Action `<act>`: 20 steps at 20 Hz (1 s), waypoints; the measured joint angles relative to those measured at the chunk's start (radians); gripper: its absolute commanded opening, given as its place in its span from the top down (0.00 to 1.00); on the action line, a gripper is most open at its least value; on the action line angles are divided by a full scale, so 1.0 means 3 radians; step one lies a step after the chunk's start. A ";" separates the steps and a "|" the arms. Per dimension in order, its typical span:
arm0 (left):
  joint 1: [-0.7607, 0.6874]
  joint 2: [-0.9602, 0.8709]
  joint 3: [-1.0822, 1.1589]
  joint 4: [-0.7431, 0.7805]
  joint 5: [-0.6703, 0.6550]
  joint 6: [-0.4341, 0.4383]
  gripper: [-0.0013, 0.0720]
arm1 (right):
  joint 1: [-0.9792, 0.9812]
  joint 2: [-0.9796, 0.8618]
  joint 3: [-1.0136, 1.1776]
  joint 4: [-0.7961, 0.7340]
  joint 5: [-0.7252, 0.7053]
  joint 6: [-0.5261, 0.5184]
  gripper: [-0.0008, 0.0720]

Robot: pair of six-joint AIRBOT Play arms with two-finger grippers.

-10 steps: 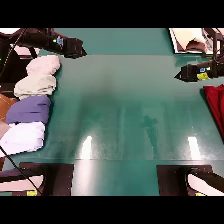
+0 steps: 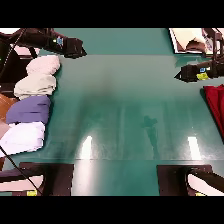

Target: Fold the shirts.

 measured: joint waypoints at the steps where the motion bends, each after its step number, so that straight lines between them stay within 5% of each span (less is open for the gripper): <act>1: 0.0000 0.0000 0.0000 0.0000 0.0001 0.0000 0.95 | 0.0000 0.0000 0.0000 0.0001 0.0000 0.0000 0.97; 4: 0.0000 0.0000 0.0000 0.0001 0.0075 0.0001 0.92 | 0.0000 0.0000 0.0000 0.0000 -0.0005 0.0000 0.97; 6: 0.0001 0.0000 0.0000 0.0064 0.0259 0.0056 0.20 | 0.0000 0.0000 0.0000 0.0000 -0.0013 0.0000 0.97; 9: 0.0009 -0.0038 0.0000 0.0666 0.0594 0.0046 0.23 | 0.0000 0.0000 0.0000 0.0000 -0.0019 0.0000 0.97; 13: 0.0181 -0.0295 -0.0005 0.1701 0.0834 -0.0312 0.23 | 0.0000 0.0000 0.0000 0.0003 -0.0019 0.0000 0.97; 20: 0.0788 -0.1191 -0.0008 0.2186 0.1303 -0.0619 0.23 | 0.0003 0.0000 0.0000 0.0024 -0.0018 0.0000 0.97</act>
